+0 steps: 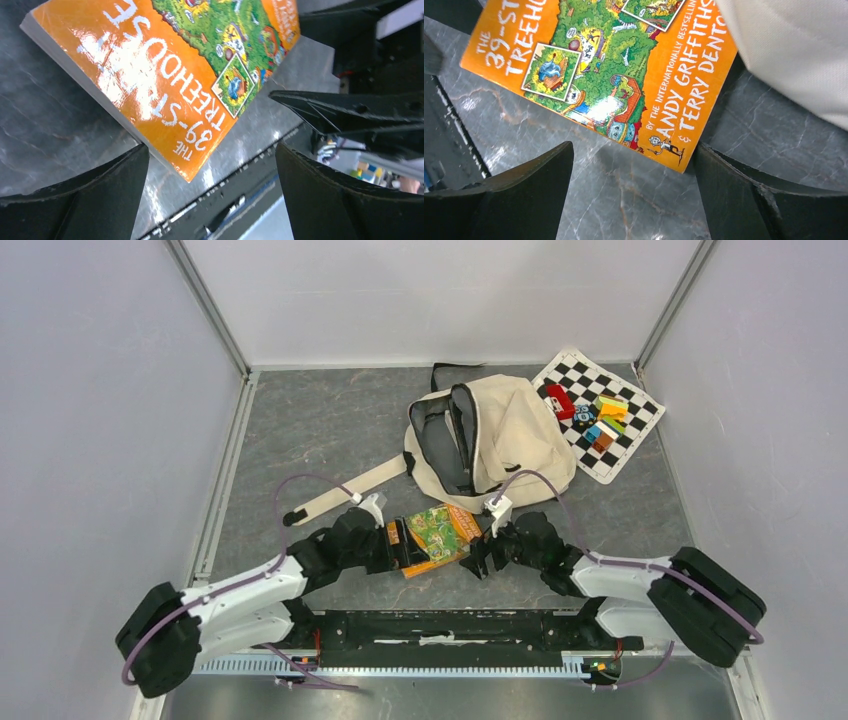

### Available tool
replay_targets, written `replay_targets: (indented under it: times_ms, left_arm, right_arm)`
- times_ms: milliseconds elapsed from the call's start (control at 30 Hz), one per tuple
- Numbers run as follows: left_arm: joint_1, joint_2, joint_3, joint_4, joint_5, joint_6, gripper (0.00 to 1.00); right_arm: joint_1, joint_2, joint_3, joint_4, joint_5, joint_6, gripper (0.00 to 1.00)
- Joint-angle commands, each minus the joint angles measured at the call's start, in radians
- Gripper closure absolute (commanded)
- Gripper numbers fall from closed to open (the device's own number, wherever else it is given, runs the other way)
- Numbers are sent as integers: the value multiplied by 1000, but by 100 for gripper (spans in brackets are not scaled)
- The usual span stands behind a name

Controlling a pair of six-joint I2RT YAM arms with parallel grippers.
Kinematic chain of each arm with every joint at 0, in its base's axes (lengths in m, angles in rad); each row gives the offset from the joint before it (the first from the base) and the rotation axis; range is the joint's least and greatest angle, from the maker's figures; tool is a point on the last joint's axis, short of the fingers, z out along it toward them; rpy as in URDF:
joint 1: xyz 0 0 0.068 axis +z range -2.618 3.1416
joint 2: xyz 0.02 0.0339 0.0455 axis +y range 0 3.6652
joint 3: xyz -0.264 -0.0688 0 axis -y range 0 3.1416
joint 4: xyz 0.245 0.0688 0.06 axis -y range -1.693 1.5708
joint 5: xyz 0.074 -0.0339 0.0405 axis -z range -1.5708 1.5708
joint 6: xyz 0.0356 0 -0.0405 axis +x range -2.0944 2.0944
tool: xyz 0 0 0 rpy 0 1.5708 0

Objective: Pack the student bag
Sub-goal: Move the book to the center of the board, then adjust the book at the center of the board.

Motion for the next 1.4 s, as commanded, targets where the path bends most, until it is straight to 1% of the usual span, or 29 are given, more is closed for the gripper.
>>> replay_targets:
  times_ms: [0, 100, 167, 233, 267, 333, 433, 567, 633, 800, 867, 967, 1067, 1133, 1300, 1367]
  left_arm:
    - [-13, -144, 27, -76, 144, 45, 0]
    - [-13, -160, 88, -203, 129, 78, 0]
    - [-12, -114, 166, -314, 90, 127, 0]
    - [-11, -47, 262, -406, 37, 198, 0]
    - [-10, -11, 297, -440, 0, 231, 0]
    - [-2, 40, 350, -449, -55, 292, 0]
    - [33, 108, 381, -375, -97, 372, 0]
    - [135, 205, 348, -191, -55, 431, 0]
    - [178, 251, 337, -105, -27, 436, 0]
    - [185, 333, 300, 79, -41, 472, 0]
    - [185, 365, 278, 128, -34, 473, 0]
    - [183, 399, 248, 148, 8, 452, 0]
    - [177, 375, 170, 194, 65, 380, 0]
    - [163, 338, 123, 196, 80, 336, 0]
    - [122, 205, -3, 191, 117, 206, 0]
    - [107, 147, -30, 181, 125, 156, 0]
  right_arm:
    - [35, -112, 5, -119, -50, 43, 7]
    - [35, -183, 47, -262, 35, 77, 4]
    - [35, -214, 85, -361, 106, 123, 2]
    - [35, -237, 117, -461, 191, 212, 2]
    - [34, -246, 123, -502, 203, 266, 2]
    - [35, -264, 117, -537, 227, 361, 2]
    - [35, -286, 61, -499, 186, 494, 2]
    - [35, -282, -13, -369, 122, 609, 5]
    - [35, -264, -27, -321, 108, 628, 5]
    - [35, -190, -12, -241, 82, 635, 6]
    - [35, -149, 0, -210, 72, 636, 6]
    - [35, -77, 19, -153, 51, 642, 6]
    - [35, -18, 42, -102, 60, 640, 7]
    - [35, 26, 74, -89, 81, 616, 7]
    - [35, 175, 211, -129, 125, 506, 7]
    - [36, 221, 252, -143, 126, 481, 6]
